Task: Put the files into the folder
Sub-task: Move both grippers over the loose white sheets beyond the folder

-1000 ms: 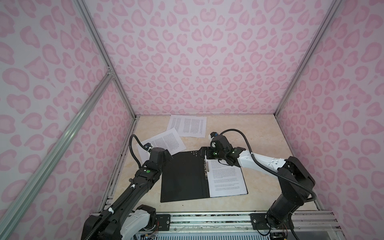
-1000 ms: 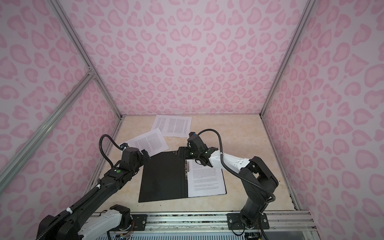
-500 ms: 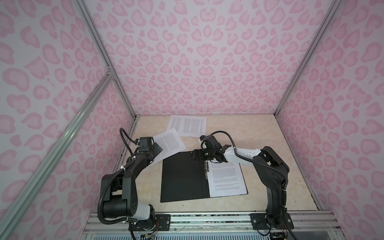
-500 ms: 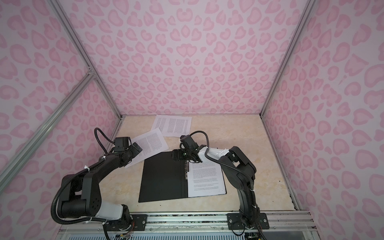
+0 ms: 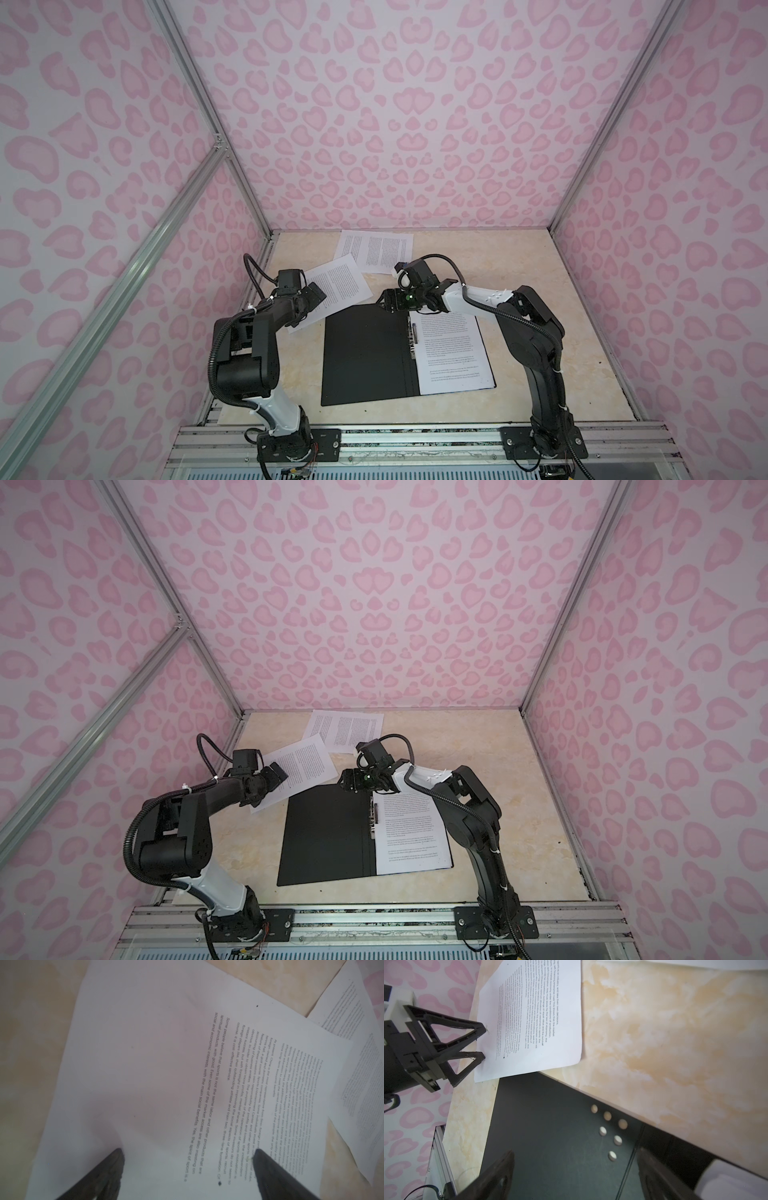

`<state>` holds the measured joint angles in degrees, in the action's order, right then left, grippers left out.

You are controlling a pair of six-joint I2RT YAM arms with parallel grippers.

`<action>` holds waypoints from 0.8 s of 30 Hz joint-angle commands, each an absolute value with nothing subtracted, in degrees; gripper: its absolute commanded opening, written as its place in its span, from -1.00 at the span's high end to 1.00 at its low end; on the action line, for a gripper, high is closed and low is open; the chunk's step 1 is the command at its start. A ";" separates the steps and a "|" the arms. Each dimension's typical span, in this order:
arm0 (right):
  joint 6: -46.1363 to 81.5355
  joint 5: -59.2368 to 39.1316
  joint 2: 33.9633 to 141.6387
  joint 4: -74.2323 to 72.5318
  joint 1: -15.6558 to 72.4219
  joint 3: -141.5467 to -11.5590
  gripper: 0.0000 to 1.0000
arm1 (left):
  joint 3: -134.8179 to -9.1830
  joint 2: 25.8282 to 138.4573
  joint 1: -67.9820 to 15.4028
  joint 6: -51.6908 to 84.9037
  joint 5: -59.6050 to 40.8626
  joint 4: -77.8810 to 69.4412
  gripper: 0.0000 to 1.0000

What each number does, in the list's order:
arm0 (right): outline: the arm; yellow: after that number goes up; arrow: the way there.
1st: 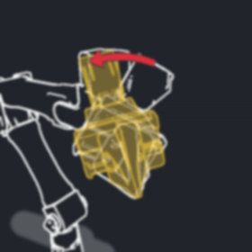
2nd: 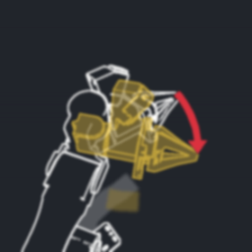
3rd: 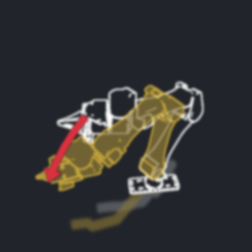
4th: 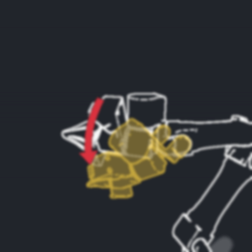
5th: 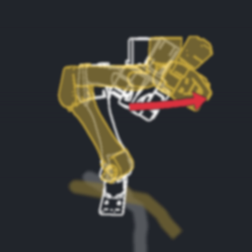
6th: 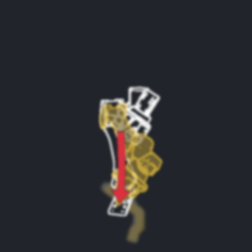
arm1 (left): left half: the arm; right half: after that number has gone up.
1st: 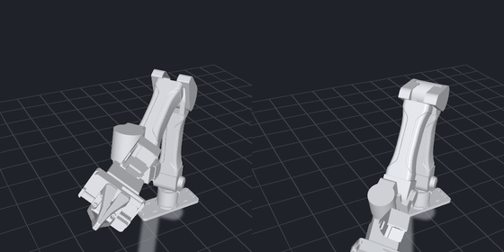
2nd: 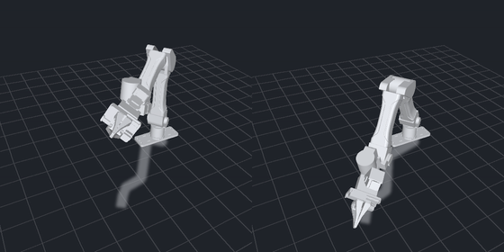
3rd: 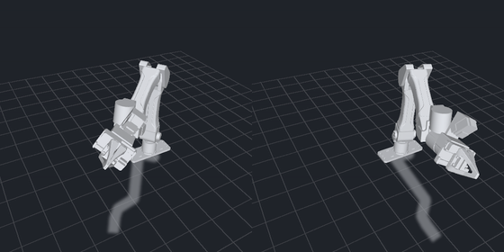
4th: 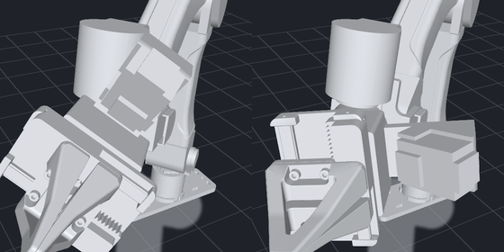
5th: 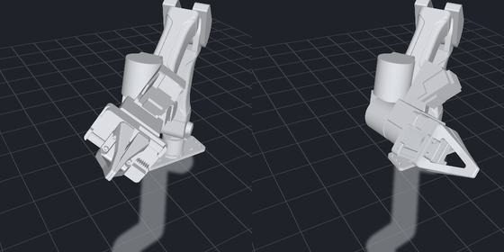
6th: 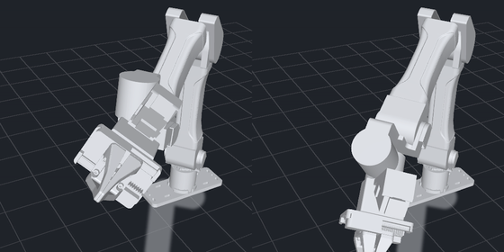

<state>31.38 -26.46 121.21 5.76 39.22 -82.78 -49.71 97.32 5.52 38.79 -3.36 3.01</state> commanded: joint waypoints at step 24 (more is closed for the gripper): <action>35.87 -30.24 140.71 19.17 34.53 -110.86 -0.72 | -47.61 88.58 -5.15 42.30 -16.74 10.75 -0.93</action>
<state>33.58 -29.63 139.22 17.04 34.76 -110.50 -46.78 89.58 -5.54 43.03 -16.67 8.01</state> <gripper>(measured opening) 0.859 0.963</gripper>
